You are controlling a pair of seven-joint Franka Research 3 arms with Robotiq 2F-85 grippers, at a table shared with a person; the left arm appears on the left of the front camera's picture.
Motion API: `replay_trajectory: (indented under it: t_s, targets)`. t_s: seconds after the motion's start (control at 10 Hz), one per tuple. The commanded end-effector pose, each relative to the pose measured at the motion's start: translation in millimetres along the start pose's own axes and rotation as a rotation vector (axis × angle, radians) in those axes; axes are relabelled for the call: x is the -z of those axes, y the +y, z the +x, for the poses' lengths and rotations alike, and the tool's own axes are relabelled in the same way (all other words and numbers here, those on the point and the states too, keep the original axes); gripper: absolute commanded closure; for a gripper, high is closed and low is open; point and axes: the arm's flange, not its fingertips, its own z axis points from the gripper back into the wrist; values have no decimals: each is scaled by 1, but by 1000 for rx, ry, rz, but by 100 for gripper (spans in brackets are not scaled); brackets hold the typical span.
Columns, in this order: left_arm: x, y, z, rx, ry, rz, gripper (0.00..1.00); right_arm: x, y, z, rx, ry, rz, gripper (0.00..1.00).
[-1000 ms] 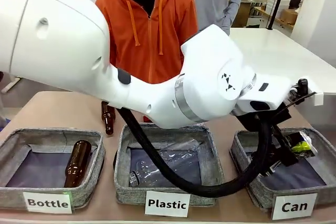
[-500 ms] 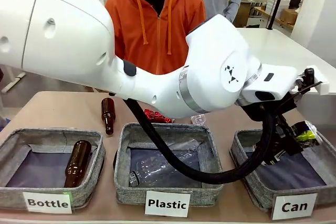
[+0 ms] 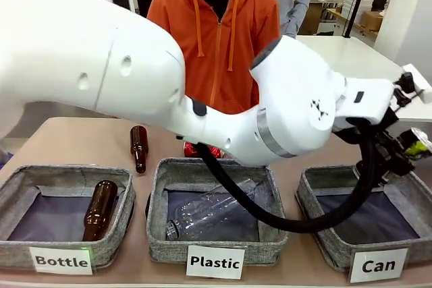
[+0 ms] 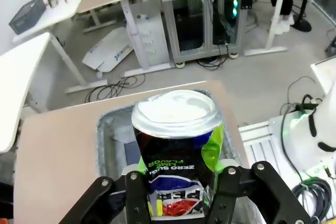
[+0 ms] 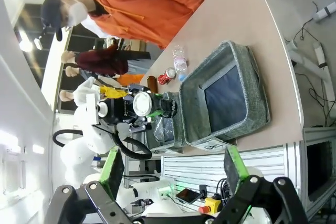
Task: Sort the can waste into the basket.
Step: Pick up the can waste from the table and place it in the right Fabric basket.
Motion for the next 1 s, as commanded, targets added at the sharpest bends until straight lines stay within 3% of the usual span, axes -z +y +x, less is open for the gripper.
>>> replay_trajectory:
  t_s: [0.0,0.1,0.2,0.3,0.6,0.9]
  targets:
    - [2,7,2,28,38,32,61,-4,-1,-7,-1,-37,5,0]
    - [0,8,-1,-2,51,12,25,-4,-1,-7,-1,-37,5,0]
    - [2,8,-2,19,73,28,5,-4,-1,-7,-1,-37,5,0]
    - [2,9,-1,24,78,15,0,-4,-1,-7,-1,-37,5,0]
    - [5,9,-1,5,77,8,0,-4,-1,-7,-1,-37,5,0]
    - [-30,-2,6,-81,120,-44,0,-4,-1,-7,-1,-37,5,0]
